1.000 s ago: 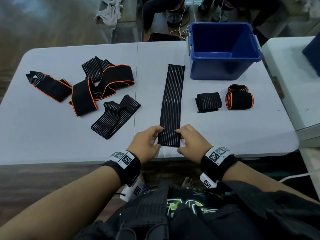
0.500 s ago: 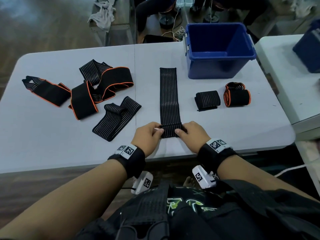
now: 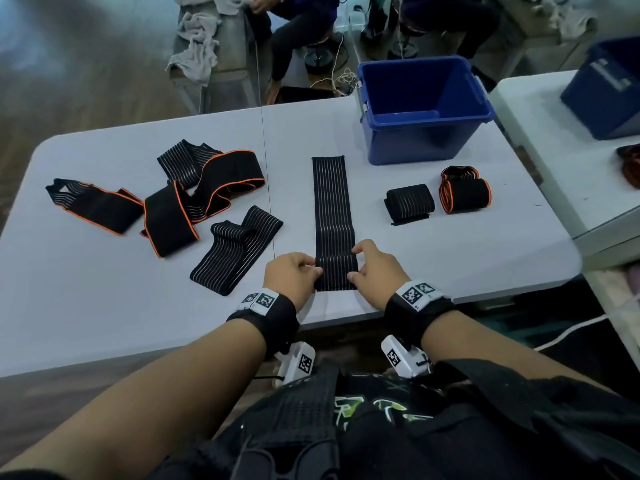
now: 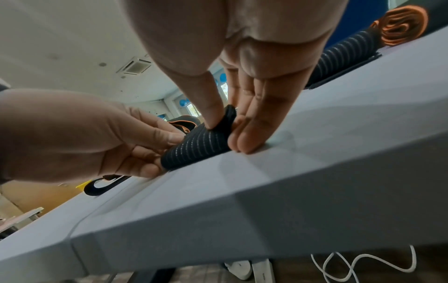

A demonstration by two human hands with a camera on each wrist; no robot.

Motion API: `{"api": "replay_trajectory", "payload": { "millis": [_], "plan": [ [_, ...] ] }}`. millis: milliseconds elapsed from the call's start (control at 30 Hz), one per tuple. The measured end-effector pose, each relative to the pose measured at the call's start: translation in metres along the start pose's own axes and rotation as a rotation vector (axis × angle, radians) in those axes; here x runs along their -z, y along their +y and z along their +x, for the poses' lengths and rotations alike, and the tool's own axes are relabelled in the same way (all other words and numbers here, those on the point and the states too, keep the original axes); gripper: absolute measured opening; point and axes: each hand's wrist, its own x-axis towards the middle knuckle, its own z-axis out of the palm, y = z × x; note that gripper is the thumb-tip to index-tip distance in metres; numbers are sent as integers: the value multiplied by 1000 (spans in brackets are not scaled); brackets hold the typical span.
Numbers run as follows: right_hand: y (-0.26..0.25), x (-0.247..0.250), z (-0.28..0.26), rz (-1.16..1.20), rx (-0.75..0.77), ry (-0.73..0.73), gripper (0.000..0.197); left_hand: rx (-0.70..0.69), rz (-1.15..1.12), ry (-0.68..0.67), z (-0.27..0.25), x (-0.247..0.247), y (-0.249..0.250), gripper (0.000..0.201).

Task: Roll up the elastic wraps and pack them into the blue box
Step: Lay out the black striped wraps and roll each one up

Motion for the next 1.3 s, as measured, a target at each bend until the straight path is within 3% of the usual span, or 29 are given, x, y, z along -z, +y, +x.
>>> {"api": "replay_trajectory", "payload": {
  "millis": [167,300,433,567,633,833,967,1067,1200,1300],
  "plan": [
    [2,-3,-3,-97,33,-41,57,-122,138,1,-4,4,4,29],
    [5,-5,-5,-229,69,-93,76,-193,219,-100,-9,4,3,40],
    [9,-2,-2,-214,75,-104,75,-289,372,-219,-10,6,2,51],
    [14,6,1,-149,104,-132,69,-406,509,-222,-5,10,-6,66],
    [13,9,1,-127,106,-142,64,-425,491,-218,-4,12,-8,60],
    [5,14,3,45,41,-122,33,-278,308,-207,-4,11,4,24],
    [1,14,6,229,-41,-153,25,-196,275,-186,1,10,8,43],
    [3,13,11,98,-23,-99,35,-168,297,-173,2,10,10,51],
    [0,12,16,-91,-26,12,52,-102,307,-162,5,10,9,50],
    [-1,9,18,-57,-48,81,34,-86,291,-106,6,9,11,38]
  ]
}}
